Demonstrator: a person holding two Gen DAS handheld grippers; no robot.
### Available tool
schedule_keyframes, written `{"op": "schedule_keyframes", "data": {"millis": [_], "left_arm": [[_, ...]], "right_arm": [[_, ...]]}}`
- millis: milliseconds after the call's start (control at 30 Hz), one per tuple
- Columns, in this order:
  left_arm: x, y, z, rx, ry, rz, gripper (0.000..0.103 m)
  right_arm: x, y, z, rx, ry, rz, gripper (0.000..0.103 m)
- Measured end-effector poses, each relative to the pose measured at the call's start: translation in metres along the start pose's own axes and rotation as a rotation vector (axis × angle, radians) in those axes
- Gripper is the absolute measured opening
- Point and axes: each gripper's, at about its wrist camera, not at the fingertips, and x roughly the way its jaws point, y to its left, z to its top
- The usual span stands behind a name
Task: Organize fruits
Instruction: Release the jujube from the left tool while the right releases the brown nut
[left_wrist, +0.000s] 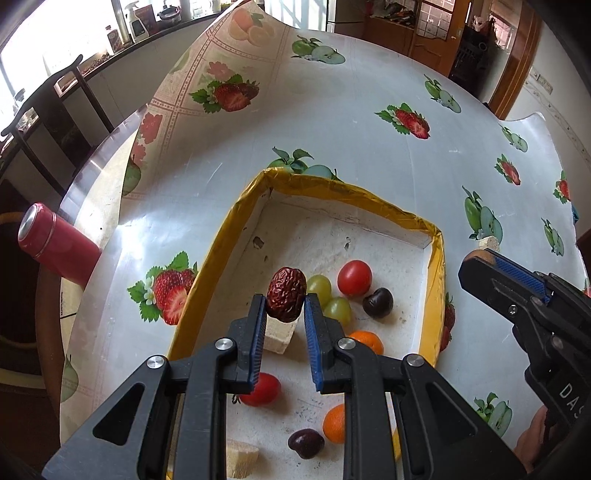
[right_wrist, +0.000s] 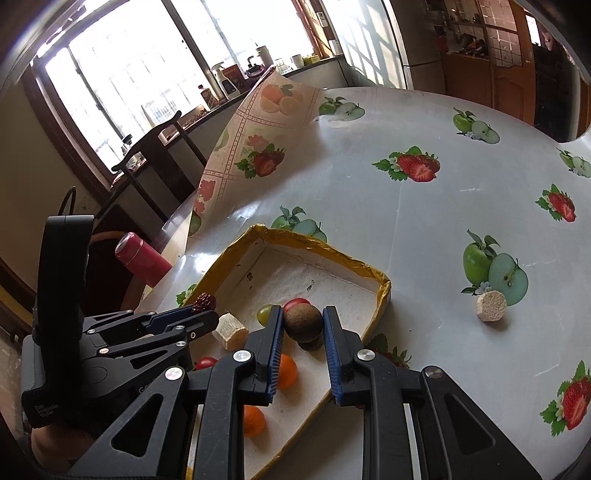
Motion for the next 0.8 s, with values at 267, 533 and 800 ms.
{"op": "schedule_keyframes", "data": {"millis": [267,533,800], "left_arm": [[0.022,-0.008,0.019,0.022,0.016,0.009,0.018],[0.044,-0.009,0.023,0.012,0.053,0.008,0.018],[0.063,-0.011,0.023,0.010,0.088,0.009,0.018]], "right_arm": [[0.029,-0.004,0.016,-0.010,0.018,-0.024,0.021],[0.057,-0.012,0.011,-0.022,0.064,-0.034,0.021],[0.075,-0.017,0.007,-0.023,0.104,-0.036,0.021]]}}
